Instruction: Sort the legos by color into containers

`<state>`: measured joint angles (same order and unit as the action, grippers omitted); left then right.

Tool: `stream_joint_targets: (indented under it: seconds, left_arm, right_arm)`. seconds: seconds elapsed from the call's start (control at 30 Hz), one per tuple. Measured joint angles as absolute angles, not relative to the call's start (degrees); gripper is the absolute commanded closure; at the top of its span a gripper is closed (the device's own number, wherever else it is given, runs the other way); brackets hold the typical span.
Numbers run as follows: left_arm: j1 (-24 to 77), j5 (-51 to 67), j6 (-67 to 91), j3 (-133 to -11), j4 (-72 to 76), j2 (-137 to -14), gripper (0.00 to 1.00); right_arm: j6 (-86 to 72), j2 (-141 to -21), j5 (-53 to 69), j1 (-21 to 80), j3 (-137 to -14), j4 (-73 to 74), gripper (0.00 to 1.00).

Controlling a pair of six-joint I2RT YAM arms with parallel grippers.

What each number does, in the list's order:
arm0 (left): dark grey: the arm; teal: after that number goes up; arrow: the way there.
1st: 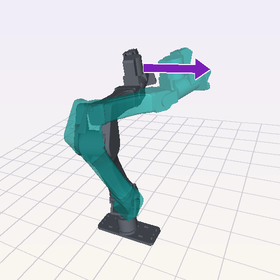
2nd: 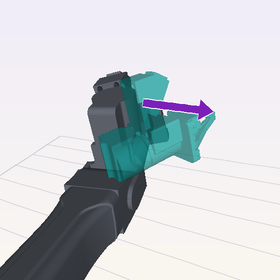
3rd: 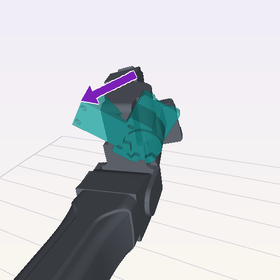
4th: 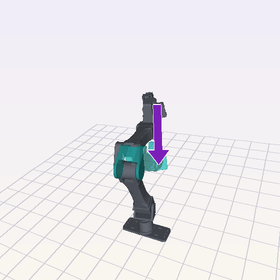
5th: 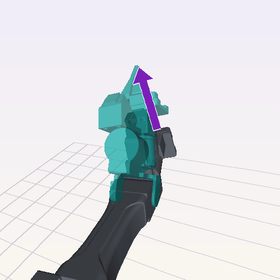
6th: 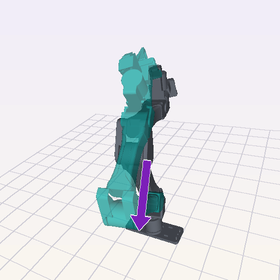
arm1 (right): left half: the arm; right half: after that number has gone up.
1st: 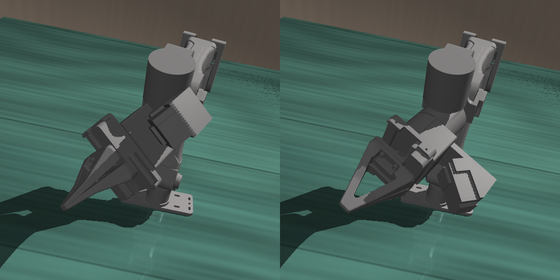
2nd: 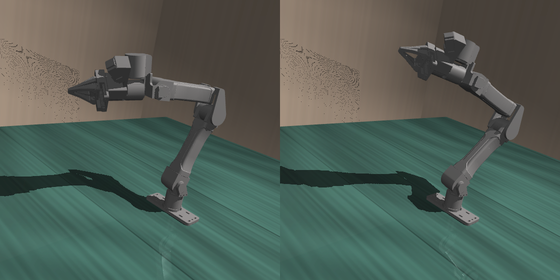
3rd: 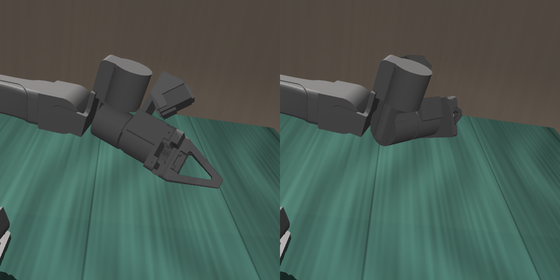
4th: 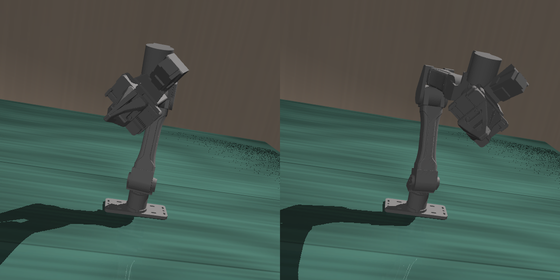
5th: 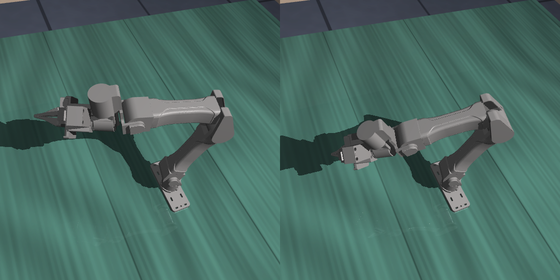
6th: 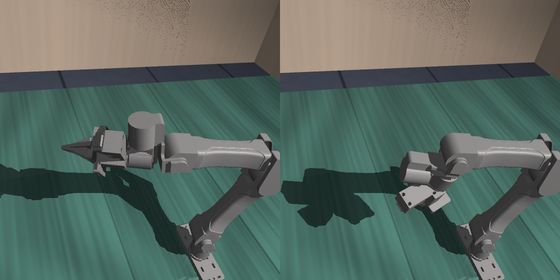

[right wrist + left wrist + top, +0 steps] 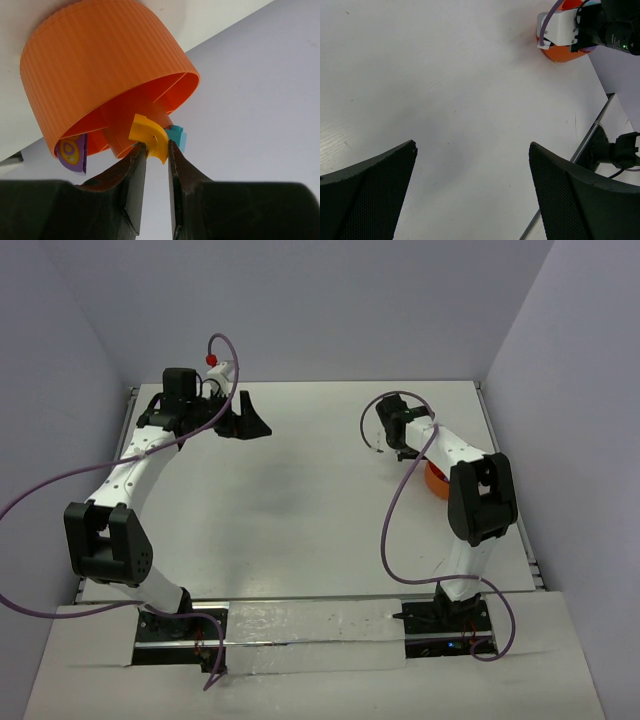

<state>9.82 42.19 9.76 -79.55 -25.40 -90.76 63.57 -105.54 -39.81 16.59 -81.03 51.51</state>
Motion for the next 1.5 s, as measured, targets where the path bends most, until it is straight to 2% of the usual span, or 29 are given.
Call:
stream_joint_targets:
  seconds: [0.17,0.57,0.67,0.7,0.73,0.8,0.83,0.87,0.97,1.03,1.13,1.3,1.5]
  left_arm:
    - [9.8,42.2,9.7,-79.6,-25.6,-90.8,0.01]
    - [9.8,42.1,9.3,-79.6,-26.0,-90.8,0.01]
    - [9.8,41.7,9.4,-79.6,-25.9,-90.8,0.01]
    - [9.8,41.4,9.4,-79.6,-25.9,-90.8,0.01]
    - [9.8,41.0,9.5,-79.6,-25.9,-90.8,0.01]
    - [9.8,39.5,9.9,-79.6,-25.9,-90.8,0.01]
    - [9.8,38.6,10.0,-79.6,-25.9,-90.8,0.01]
    - [9.8,37.6,10.2,-79.6,-25.9,-90.8,0.01]
    - [9.8,34.0,10.6,-79.9,-25.8,-90.7,0.01]
    - [9.8,31.7,11.4,-79.9,-25.6,-90.5,0.01]
    - [9.2,28.4,12.2,-79.8,-25.1,-89.7,0.01]
    - [7.3,24.0,11.2,-79.7,-25.0,-88.6,0.01]
    - [4.8,19.8,8.2,-71.9,-23.6,-84.2,0.01]
  right_arm:
    - [63.6,-105.6,-39.8,16.9,-81.0,51.5,0.57]
    - [63.5,-105.6,-39.6,17.6,-81.0,51.6,0.52]
    - [62.4,-105.6,-38.5,18.2,-81.8,52.7,0.45]
    - [61.5,-105.6,-37.3,18.6,-83.0,54.0,0.39]
    - [60.5,-105.7,-35.7,19.0,-85.1,55.6,0.28]
    - [58.3,-105.8,-32.2,20.1,-92.2,58.6,0.14]
    - [56.8,-105.8,-30.2,20.5,-96.2,59.4,0.04]
    - [54.8,-105.8,-27.5,20.8,-101.1,60.4,0.00]
    - [47.7,-105.4,-19.3,21.4,-112.4,60.5,0.00]
    - [42.2,-103.7,-13.0,21.4,-114.9,59.3,0.00]
    - [32.5,-99.4,-3.4,21.2,-111.1,55.4,0.00]
    - [15.2,-89.8,11.1,20.9,-91.8,40.1,0.00]
    - [-0.8,-81.4,14.6,21.9,-70.4,24.0,0.00]
